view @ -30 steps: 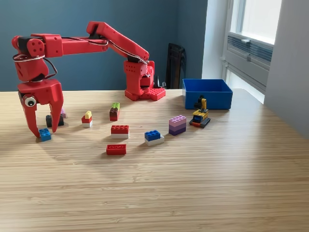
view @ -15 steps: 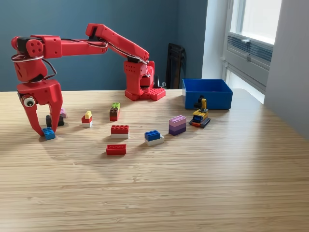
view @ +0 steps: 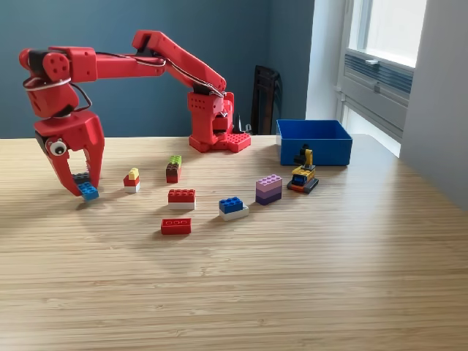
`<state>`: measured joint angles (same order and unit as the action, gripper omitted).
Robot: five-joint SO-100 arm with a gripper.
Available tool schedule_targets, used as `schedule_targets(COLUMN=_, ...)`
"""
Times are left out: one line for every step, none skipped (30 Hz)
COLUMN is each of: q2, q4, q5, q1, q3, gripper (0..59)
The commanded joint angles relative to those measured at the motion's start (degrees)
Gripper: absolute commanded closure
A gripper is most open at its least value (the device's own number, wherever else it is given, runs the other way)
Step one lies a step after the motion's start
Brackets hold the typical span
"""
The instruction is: Grasp a lego block and put it in the bin.
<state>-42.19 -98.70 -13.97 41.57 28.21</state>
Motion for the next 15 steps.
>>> schedule_targets(q2=-25.4, q4=-1.8, q5=0.3, q1=-3.9, q3=8.9, gripper=58.6)
schedule_targets(q2=-28.4, q4=-1.8, q5=0.3, q1=-4.7, q3=11.1, gripper=58.6)
schedule_targets(q2=-31.6, q4=-1.7, q5=0.4, q1=-5.8, q3=13.4, gripper=58.6)
schedule_targets(q2=-34.6, q4=-1.7, q5=0.4, q1=-7.0, q3=15.6, gripper=58.6)
schedule_targets(q2=-37.4, q4=-1.7, q5=0.6, q1=-8.4, q3=18.1, gripper=58.6)
schedule_targets(q2=-40.3, q4=-1.7, q5=0.7, q1=-10.2, q3=20.7, gripper=58.6)
schedule_targets(q2=-42.9, q4=-1.7, q5=0.8, q1=-12.2, q3=23.2, gripper=58.6)
schedule_targets(q2=-45.3, q4=-1.6, q5=0.8, q1=-14.4, q3=25.9, gripper=58.6)
schedule_targets(q2=-47.6, q4=-1.6, q5=0.7, q1=-17.1, q3=28.7, gripper=58.6)
schedule_targets(q2=-49.9, q4=-1.6, q5=0.7, q1=-19.9, q3=31.6, gripper=58.6)
schedule_targets(q2=-52.0, q4=-1.6, q5=0.6, q1=-22.8, q3=34.3, gripper=58.6)
schedule_targets(q2=-54.0, q4=-1.6, q5=0.5, q1=-25.9, q3=36.8, gripper=58.6)
schedule_targets(q2=-55.9, q4=-1.6, q5=0.4, q1=-29.3, q3=39.2, gripper=58.6)
schedule_targets(q2=-57.1, q4=-1.6, q5=0.4, q1=-32.6, q3=41.2, gripper=58.6)
schedule_targets(q2=-58.6, q4=-1.6, q5=0.0, q1=-36.1, q3=42.9, gripper=58.6)
